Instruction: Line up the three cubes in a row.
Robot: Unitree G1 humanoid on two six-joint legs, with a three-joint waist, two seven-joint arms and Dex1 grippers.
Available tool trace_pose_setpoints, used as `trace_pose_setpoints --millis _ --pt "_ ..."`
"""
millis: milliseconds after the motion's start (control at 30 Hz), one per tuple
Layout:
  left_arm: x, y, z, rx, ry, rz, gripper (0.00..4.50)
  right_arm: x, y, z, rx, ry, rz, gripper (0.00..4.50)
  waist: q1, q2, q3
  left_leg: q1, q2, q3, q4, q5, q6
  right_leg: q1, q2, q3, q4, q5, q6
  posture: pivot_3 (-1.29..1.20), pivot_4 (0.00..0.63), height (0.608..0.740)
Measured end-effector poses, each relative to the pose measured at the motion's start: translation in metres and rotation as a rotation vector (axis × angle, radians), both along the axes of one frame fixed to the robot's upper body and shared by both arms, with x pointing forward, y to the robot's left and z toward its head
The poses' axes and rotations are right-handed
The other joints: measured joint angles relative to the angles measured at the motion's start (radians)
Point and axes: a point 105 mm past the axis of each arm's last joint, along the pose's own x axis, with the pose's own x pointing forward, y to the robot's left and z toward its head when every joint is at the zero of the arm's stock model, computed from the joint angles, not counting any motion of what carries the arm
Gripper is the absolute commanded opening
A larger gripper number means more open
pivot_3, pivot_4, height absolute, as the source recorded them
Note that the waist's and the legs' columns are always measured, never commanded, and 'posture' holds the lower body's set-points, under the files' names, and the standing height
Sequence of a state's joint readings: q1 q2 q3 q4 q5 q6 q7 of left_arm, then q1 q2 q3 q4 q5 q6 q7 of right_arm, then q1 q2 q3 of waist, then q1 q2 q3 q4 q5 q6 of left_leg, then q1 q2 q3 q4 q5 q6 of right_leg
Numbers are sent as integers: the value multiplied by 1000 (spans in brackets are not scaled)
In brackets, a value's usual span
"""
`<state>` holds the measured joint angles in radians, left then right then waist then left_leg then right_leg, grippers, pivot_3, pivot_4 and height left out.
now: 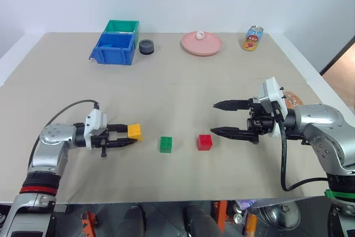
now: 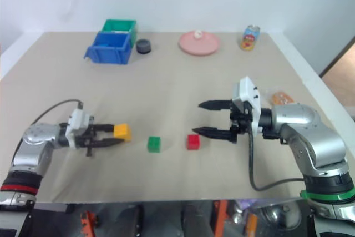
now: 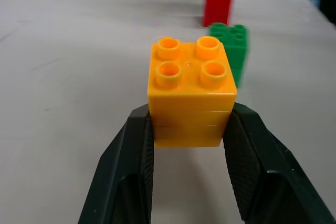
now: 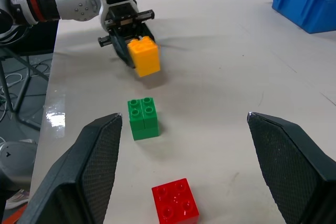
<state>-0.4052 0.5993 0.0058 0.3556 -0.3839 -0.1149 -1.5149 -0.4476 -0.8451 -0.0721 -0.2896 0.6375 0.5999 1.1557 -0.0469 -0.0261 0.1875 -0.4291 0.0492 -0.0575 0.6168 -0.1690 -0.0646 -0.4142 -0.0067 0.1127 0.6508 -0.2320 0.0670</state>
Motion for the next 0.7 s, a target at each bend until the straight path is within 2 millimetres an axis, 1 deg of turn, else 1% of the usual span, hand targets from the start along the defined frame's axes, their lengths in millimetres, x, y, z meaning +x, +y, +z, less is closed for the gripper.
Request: trace_pose_setpoints --millis 67,167,500,700 --pt "-4 -7 -4 2 8 -49 1294 0 0 0 0 3 0 3935 0 0 0 -1 0 0 0 0 0 -1 0 0 0 0 0 0 150 736" --pt "-6 -11 -8 14 3 -81 1294 0 0 0 -3 8 -1 3935 0 0 0 -1 0 0 0 0 0 -2 0 0 0 0 0 0 150 736" --pt "8 -3 -11 44 -7 -65 1294 -1 -2 -3 -8 25 -10 3935 0 0 0 -2 0 0 0 0 0 -2 0 0 1 0 0 0 150 736" --pt "5 -3 -16 72 19 -86 1294 -2 -2 -4 -10 25 -9 3935 0 0 0 -2 0 0 0 0 0 -2 0 0 1 0 0 0 150 736"
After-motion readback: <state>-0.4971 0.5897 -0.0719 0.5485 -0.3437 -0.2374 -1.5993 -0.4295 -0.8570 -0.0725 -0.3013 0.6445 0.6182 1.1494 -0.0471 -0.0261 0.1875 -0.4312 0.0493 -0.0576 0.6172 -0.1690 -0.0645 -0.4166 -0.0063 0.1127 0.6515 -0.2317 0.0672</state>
